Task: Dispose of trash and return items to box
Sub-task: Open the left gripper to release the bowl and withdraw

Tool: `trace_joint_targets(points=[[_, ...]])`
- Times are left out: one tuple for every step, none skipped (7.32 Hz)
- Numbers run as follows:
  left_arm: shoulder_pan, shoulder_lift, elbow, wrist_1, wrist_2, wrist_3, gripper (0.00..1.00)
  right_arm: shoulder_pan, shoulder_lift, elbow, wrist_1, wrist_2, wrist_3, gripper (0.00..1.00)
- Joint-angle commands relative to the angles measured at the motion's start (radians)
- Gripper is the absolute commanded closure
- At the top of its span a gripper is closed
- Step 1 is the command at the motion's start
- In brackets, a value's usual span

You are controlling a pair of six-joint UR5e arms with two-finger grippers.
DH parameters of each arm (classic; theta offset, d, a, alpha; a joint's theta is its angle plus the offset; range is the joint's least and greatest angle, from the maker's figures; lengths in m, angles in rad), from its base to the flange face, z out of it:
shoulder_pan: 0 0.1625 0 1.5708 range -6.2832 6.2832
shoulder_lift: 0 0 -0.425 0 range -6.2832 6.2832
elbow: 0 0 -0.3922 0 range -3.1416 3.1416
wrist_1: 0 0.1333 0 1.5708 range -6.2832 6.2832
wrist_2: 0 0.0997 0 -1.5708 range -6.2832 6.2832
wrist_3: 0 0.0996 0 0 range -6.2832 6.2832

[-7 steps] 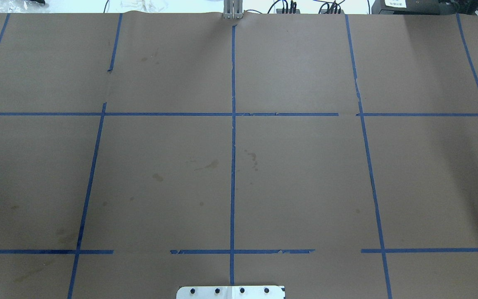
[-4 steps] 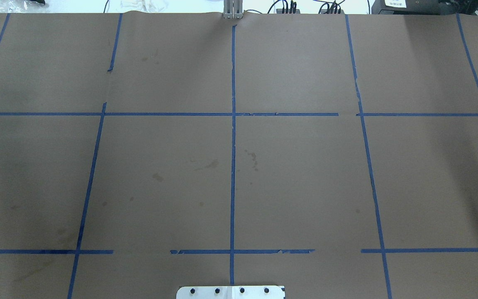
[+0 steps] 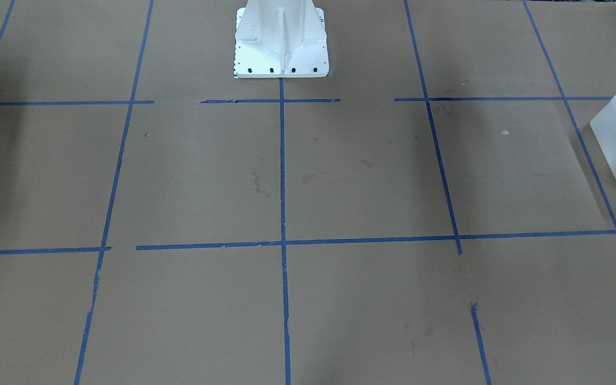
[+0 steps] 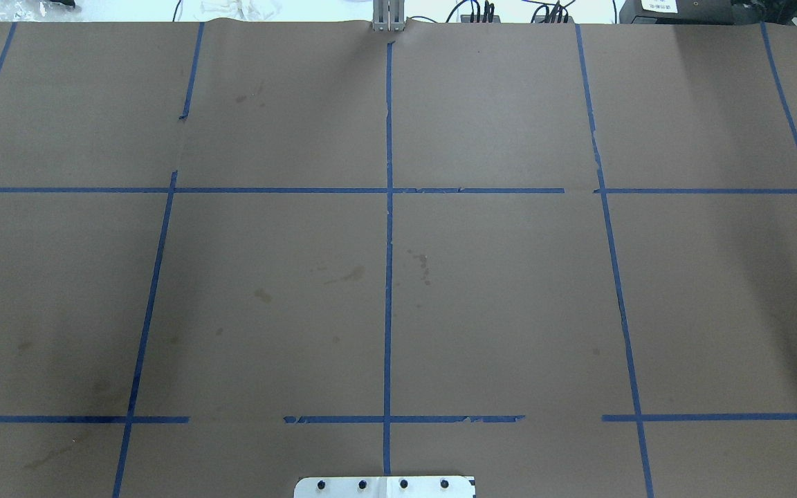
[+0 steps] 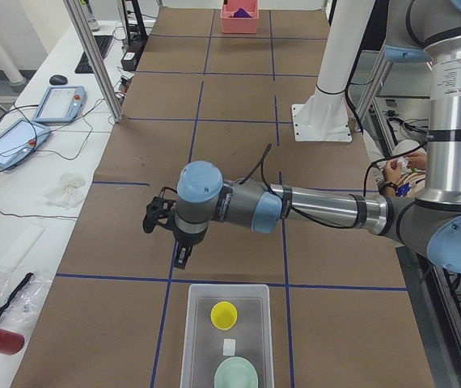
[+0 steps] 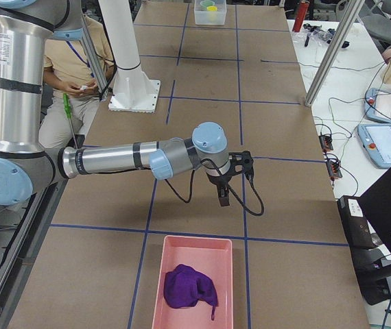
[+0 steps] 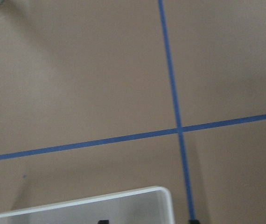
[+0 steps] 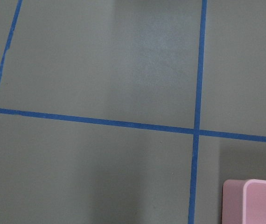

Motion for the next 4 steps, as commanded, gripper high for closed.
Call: trace_joint_targets(points=[[0.201, -0.029, -0.124, 0.025, -0.071, -0.228, 0.34, -0.020, 0.001, -0.004, -0.006, -0.006, -0.001, 0.00], [0.204, -0.010, -0.124, 0.011, -0.071, -0.187, 0.34, -0.023, 0.003, -0.008, -0.007, -0.007, -0.001, 0.00], [0.202, 0.056, -0.120, -0.007, -0.070, -0.071, 0.31, -0.038, 0.001, -0.015, -0.009, -0.013, -0.002, 0.00], [0.196, 0.090, -0.119, -0.007, -0.063, -0.038, 0.27, -0.065, 0.003, -0.019, -0.009, -0.048, -0.005, 0.00]])
